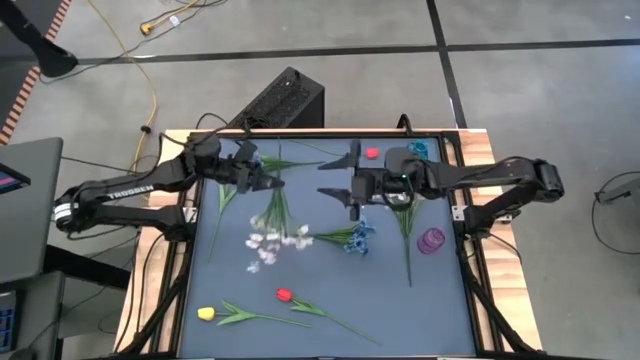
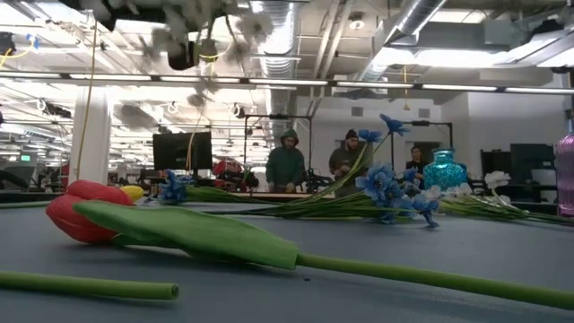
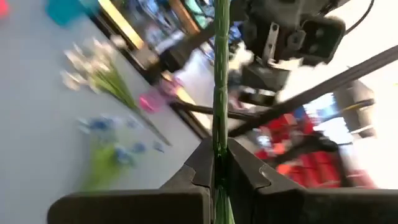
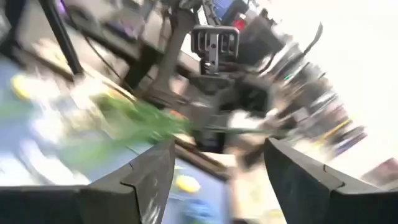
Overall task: Sort flowers into vase by color
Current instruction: Put the bottom white flowers into the blue vase
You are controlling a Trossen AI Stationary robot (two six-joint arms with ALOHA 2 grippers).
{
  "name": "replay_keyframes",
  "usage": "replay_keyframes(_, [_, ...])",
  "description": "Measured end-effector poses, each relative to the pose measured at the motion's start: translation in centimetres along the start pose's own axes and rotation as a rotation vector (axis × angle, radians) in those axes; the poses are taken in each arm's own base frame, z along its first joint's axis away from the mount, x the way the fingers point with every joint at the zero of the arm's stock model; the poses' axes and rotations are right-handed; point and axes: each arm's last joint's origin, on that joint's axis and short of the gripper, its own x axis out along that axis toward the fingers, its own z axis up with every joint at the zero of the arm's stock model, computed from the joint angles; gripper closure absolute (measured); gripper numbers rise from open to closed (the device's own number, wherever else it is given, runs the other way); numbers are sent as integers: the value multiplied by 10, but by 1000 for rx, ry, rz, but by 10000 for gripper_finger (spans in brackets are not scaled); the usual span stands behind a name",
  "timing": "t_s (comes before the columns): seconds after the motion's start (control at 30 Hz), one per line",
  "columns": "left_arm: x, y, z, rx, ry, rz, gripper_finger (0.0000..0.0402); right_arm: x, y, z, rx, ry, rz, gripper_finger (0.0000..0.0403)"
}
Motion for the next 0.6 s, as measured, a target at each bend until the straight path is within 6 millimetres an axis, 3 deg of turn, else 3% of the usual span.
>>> replay_keyframes(0.17, [15,6,3,-241,35,-46,395,2,6,4,-489,88,-64,129])
replay_keyframes(0.27, [28,8,3,-332,65,-98,394,9,15,1,-698,163,-63,129])
replay_keyframes(0.47, [53,11,-2,-434,108,-176,394,25,32,-8,-879,267,-40,129])
replay_keyframes(0.6, [65,15,-9,-471,149,-186,393,32,37,-12,-896,280,-42,129])
